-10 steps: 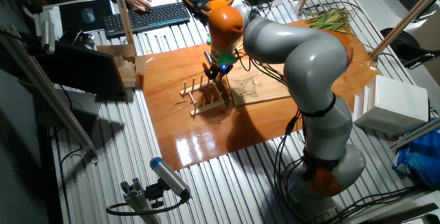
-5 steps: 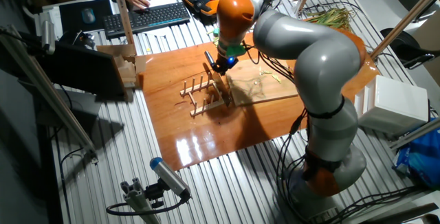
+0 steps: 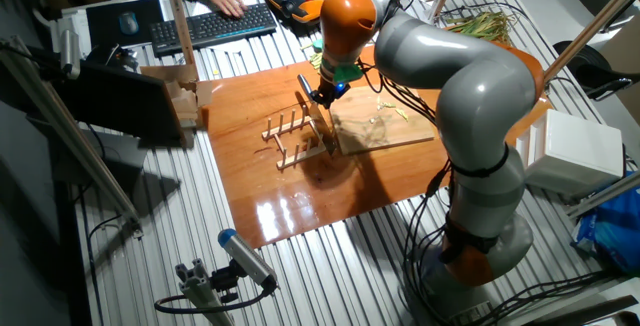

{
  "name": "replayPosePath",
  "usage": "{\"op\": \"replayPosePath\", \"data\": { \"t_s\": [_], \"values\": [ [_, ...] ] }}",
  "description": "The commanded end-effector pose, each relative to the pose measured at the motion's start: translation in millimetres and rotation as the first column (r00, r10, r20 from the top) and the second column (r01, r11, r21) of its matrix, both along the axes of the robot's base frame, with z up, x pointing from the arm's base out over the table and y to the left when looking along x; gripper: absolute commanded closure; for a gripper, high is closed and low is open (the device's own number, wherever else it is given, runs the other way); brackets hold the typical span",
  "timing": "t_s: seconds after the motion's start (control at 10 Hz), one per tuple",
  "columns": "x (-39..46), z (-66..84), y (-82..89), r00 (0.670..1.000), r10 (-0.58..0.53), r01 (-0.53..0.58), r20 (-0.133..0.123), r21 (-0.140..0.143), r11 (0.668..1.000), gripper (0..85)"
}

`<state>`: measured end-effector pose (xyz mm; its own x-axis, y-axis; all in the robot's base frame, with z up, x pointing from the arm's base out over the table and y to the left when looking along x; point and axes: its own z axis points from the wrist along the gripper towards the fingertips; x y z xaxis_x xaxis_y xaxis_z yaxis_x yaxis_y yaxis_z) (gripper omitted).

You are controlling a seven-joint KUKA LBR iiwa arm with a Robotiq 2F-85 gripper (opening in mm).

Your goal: Chop the green garlic

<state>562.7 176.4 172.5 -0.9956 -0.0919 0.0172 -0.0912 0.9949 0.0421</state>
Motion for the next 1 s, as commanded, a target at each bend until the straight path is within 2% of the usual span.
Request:
{"op": "replayPosePath", "data": {
  "t_s": [0.0, 0.9],
  "values": [
    [1.8, -1.2, -0.4, 1.0, 0.0, 0.0, -0.002, 0.004, 1.0, 85.0],
    [5.2, -5.9, 3.7, 1.0, -0.002, 0.002, -0.019, 0.013, 1.0, 85.0]
  ]
}}
